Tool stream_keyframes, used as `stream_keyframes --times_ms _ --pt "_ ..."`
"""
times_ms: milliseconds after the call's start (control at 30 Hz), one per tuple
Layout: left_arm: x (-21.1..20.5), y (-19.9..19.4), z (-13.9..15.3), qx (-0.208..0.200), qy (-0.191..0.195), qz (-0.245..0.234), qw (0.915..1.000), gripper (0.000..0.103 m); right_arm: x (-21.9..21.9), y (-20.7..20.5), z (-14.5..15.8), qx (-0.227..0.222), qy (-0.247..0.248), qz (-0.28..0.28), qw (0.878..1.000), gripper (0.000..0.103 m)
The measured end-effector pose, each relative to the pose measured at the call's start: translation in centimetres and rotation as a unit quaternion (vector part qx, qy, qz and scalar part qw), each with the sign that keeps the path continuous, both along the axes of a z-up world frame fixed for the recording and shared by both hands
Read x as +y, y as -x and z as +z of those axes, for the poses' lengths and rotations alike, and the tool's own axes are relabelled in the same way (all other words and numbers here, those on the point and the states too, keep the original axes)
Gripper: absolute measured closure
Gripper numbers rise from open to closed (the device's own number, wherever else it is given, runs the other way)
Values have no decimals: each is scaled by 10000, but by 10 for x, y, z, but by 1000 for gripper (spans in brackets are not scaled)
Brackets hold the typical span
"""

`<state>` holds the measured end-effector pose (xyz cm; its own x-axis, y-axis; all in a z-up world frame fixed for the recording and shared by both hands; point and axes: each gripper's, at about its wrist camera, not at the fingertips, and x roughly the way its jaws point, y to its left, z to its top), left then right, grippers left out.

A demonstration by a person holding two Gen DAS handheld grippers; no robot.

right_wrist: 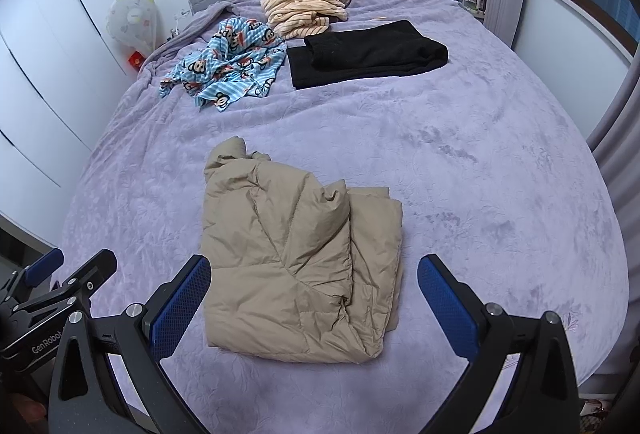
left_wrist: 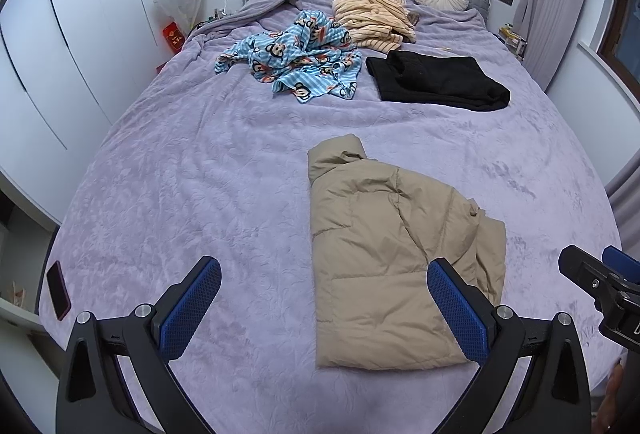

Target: Fold large clothes

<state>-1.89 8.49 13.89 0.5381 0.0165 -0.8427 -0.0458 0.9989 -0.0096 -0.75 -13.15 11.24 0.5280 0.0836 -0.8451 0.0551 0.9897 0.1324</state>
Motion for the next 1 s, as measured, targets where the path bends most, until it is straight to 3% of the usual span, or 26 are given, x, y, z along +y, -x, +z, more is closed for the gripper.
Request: stream_keyframes --times_ms 1000 --pt "6 7 1 19 0 35 10000 0 -2 2 -1 25 -15 6 10000 0"
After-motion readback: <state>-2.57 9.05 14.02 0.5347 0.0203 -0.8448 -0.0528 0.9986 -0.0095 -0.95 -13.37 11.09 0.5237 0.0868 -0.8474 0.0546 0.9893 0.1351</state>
